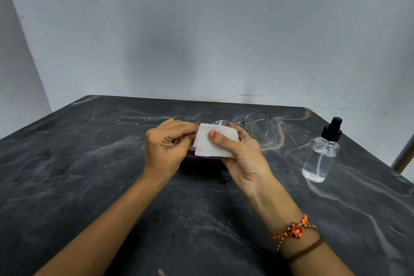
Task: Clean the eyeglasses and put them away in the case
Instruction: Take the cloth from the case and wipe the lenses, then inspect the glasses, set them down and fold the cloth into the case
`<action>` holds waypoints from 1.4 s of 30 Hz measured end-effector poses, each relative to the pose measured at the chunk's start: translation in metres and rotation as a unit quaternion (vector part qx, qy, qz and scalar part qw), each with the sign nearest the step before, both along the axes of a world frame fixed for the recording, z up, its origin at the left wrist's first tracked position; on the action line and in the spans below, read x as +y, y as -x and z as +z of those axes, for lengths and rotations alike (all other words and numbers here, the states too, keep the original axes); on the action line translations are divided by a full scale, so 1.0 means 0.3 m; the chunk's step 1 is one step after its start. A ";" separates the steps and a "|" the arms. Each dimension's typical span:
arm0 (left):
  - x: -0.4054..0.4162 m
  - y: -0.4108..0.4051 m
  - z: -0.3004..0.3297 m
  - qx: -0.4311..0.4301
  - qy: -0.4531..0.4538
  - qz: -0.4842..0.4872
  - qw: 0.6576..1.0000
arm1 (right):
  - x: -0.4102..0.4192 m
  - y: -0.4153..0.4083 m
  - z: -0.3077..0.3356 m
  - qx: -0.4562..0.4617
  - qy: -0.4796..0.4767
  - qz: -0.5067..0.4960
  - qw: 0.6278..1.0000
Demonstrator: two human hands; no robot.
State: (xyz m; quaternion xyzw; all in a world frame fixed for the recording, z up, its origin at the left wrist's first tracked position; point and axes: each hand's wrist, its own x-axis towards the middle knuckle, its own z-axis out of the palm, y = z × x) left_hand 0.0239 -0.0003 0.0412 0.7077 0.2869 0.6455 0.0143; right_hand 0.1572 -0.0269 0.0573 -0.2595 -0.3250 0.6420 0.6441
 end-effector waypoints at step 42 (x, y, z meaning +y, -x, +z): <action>0.087 0.075 -0.010 -0.225 -0.002 -0.074 0.971 | 0.106 -0.303 -0.081 -0.396 0.067 -0.379 0.834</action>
